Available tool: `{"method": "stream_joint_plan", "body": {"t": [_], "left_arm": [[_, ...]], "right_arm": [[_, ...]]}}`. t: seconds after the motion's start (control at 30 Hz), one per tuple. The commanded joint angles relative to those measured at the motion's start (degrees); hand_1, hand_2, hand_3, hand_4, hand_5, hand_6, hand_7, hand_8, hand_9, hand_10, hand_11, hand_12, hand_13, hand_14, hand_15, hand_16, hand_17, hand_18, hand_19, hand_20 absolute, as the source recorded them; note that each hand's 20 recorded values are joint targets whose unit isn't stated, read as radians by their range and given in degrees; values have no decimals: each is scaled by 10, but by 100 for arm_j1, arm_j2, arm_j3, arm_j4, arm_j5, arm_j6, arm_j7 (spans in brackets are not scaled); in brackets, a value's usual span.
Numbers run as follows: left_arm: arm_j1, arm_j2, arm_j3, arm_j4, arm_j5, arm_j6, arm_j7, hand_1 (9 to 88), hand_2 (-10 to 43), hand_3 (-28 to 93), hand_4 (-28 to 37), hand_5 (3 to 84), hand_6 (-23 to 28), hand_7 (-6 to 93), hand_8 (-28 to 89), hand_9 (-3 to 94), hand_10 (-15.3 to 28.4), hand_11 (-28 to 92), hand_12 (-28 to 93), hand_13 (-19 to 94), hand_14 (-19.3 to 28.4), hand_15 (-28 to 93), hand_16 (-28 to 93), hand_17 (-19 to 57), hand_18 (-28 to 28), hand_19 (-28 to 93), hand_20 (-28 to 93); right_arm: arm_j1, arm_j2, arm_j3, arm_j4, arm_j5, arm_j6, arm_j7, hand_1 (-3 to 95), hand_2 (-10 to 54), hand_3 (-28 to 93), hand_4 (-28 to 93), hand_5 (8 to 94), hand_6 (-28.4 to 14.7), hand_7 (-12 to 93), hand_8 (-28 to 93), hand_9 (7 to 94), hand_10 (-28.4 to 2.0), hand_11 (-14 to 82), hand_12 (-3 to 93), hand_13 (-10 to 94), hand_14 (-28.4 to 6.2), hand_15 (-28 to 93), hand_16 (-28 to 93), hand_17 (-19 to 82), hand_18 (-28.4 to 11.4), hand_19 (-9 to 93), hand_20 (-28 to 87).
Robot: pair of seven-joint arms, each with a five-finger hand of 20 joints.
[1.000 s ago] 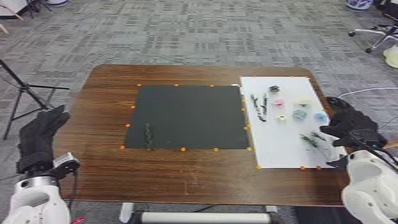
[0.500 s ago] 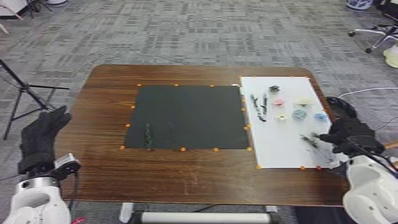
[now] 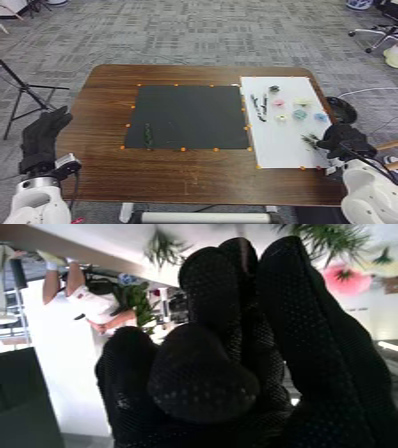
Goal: Arrange flowers
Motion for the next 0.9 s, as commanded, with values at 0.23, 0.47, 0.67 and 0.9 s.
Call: {"method": "stream_joint_plan", "body": {"t": [0.23, 0.47, 0.67, 0.9], "left_arm": [[180, 37, -149, -153, 11, 15, -84, 186, 82, 669, -283, 526, 34, 136, -68, 503, 150, 221, 135, 374, 166, 183, 8, 70, 111, 86, 173], [196, 99, -162, -197, 36, 52, -124, 186, 82, 671, -283, 526, 33, 137, -67, 504, 151, 221, 134, 376, 167, 185, 7, 69, 111, 85, 173], [225, 131, -156, -215, 13, 95, -132, 186, 81, 671, -283, 526, 33, 137, -68, 503, 151, 221, 135, 375, 167, 184, 7, 69, 111, 85, 173], [83, 221, -56, -187, 40, 16, -139, 186, 82, 670, -283, 526, 34, 136, -68, 503, 150, 221, 135, 375, 166, 184, 8, 69, 111, 86, 173]], "right_arm": [[1349, 443, -349, -660, 347, 77, 27, 572, -82, 542, -116, 787, -19, 245, 207, 908, -101, 370, 307, 937, -10, 614, 307, 665, -141, 932, 605], [3436, 255, -2112, -612, 652, -97, -241, 572, -92, 558, -112, 798, -24, 241, 202, 913, -101, 365, 303, 937, -7, 618, 299, 670, -141, 932, 606], [5448, -842, -4006, 356, 816, -280, -379, 574, -94, 559, -101, 804, -27, 242, 195, 920, -101, 358, 297, 937, -6, 620, 296, 676, -136, 932, 605], [6178, -1925, -4867, 1339, 924, -758, -239, 572, -95, 563, -96, 814, -30, 239, 186, 928, -103, 344, 289, 937, -6, 622, 294, 680, -133, 932, 603]]}}
